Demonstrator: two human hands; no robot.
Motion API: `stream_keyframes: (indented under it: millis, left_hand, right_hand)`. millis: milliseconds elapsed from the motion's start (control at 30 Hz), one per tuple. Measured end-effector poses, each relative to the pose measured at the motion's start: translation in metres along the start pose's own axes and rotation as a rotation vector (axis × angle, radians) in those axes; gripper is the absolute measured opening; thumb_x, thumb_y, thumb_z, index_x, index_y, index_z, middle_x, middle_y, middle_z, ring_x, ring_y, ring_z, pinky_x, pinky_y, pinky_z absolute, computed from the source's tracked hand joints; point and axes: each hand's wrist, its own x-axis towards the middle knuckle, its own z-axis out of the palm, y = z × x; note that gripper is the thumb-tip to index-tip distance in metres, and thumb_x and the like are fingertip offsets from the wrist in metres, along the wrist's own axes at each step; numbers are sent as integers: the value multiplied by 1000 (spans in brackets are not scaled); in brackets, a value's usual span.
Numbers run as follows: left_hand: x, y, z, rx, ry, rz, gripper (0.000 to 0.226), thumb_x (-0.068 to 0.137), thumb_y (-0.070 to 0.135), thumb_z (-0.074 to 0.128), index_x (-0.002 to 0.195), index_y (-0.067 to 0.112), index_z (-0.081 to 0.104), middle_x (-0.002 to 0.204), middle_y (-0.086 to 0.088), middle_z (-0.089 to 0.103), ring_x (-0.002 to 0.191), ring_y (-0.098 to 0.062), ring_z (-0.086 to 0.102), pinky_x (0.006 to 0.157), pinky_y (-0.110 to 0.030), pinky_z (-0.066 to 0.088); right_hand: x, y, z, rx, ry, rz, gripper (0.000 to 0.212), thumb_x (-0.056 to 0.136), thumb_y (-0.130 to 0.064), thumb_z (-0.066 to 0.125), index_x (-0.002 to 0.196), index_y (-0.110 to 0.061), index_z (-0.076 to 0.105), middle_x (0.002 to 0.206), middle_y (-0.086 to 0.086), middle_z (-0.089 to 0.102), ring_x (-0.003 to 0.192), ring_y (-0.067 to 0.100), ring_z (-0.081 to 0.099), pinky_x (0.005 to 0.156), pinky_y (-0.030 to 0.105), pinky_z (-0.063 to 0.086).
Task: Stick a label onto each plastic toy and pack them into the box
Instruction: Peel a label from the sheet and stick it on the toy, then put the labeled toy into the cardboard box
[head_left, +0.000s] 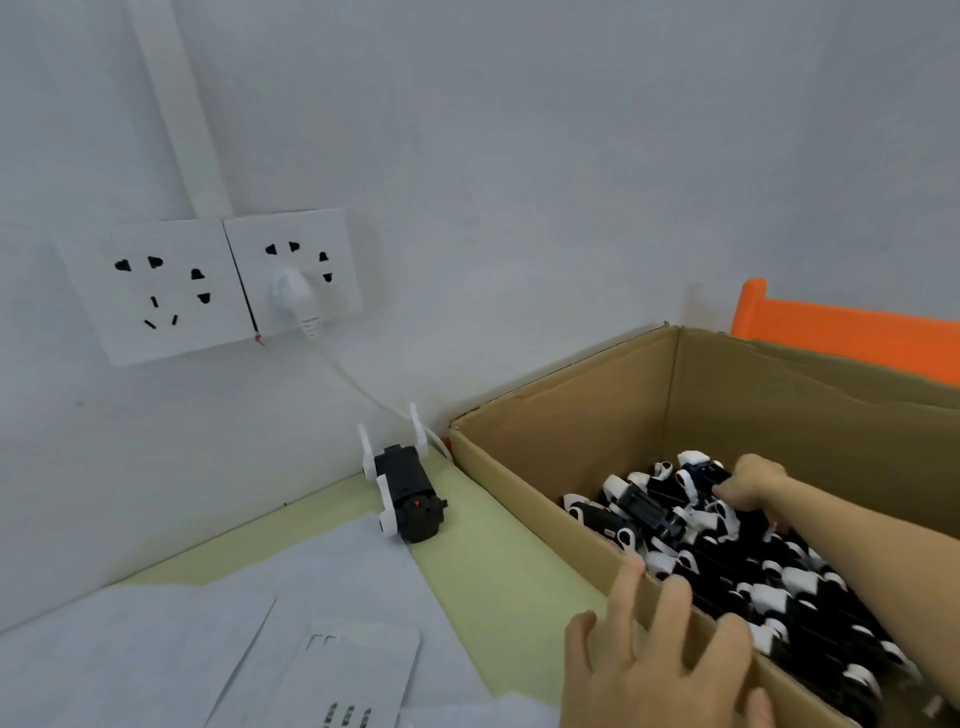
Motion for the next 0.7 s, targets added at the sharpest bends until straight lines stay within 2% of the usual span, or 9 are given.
stream_keyframes:
  millis: [67, 100, 167, 267, 333, 467, 600, 667, 700]
  left_hand:
    - [8, -5, 5, -34, 55, -20, 29, 66, 68, 51, 80, 44, 60, 100, 23, 66, 110, -9, 67, 62, -31, 58]
    - [10, -6, 7, -32, 85, -24, 29, 67, 69, 54, 81, 45, 58, 99, 24, 65, 111, -8, 65, 61, -31, 57]
    - [11, -8, 9, 0, 120, -22, 30, 64, 68, 61, 83, 46, 56, 100, 25, 63, 114, -7, 59, 62, -30, 56]
    - [7, -4, 11, 71, 164, -4, 28, 66, 69, 57, 83, 46, 57, 101, 24, 65, 111, -7, 63, 61, -30, 55]
    - [1, 3, 8, 73, 124, 13, 28, 66, 67, 52, 81, 44, 60, 102, 23, 66, 109, -9, 67, 62, -30, 55]
    - [-12, 16, 2, 53, 20, 17, 32, 63, 61, 42, 79, 45, 65, 101, 22, 68, 106, -8, 68, 63, -27, 54]
    - [-23, 26, -7, -20, 46, -16, 32, 72, 51, 43, 92, 45, 67, 112, 23, 66, 116, -7, 63, 70, -26, 53]
    - [-24, 24, -9, -120, 130, 41, 34, 86, 37, 45, 113, 39, 65, 132, 21, 58, 133, -5, 47, 88, -31, 48]
    - [-24, 21, -10, -309, 130, -1, 35, 92, 28, 45, 121, 36, 62, 137, 21, 53, 137, -1, 39, 98, -29, 42]
  right_hand:
    - [13, -13, 0, 42, 62, -35, 24, 95, -28, 58, 87, -5, 59, 122, 22, 60, 95, 33, 58, 72, 30, 45]
    - [18, -20, -2, 87, 98, -68, 28, 97, -29, 57, 103, -2, 60, 130, 25, 56, 106, 36, 57, 78, 33, 47]
    - [25, -32, -6, 114, 106, -91, 49, 100, -30, 54, 136, 2, 46, 140, 24, 49, 126, 38, 50, 94, 36, 45]
    - [24, -33, -3, -7, 38, -87, 35, 99, -27, 52, 121, 0, 57, 120, 18, 62, 113, 34, 59, 78, 27, 46]
    - [18, -28, 3, -84, -10, -127, 35, 99, -29, 51, 118, -1, 59, 121, 17, 63, 110, 32, 60, 76, 25, 44]
    - [-17, -30, 0, -91, 11, -356, 46, 100, -27, 48, 141, -7, 47, 144, 16, 50, 131, 33, 49, 103, 35, 43]
    - [-94, -45, -20, 1, 206, -741, 40, 100, -24, 49, 140, -17, 48, 142, 4, 52, 129, 22, 50, 108, 41, 41]
    - [-144, -55, -31, 106, 327, -928, 34, 99, -24, 49, 134, -24, 52, 132, -6, 55, 115, 13, 55, 100, 38, 46]
    - [-172, -60, -38, 190, 377, -1016, 31, 99, -24, 49, 129, -27, 53, 125, -12, 55, 108, 6, 54, 95, 33, 47]
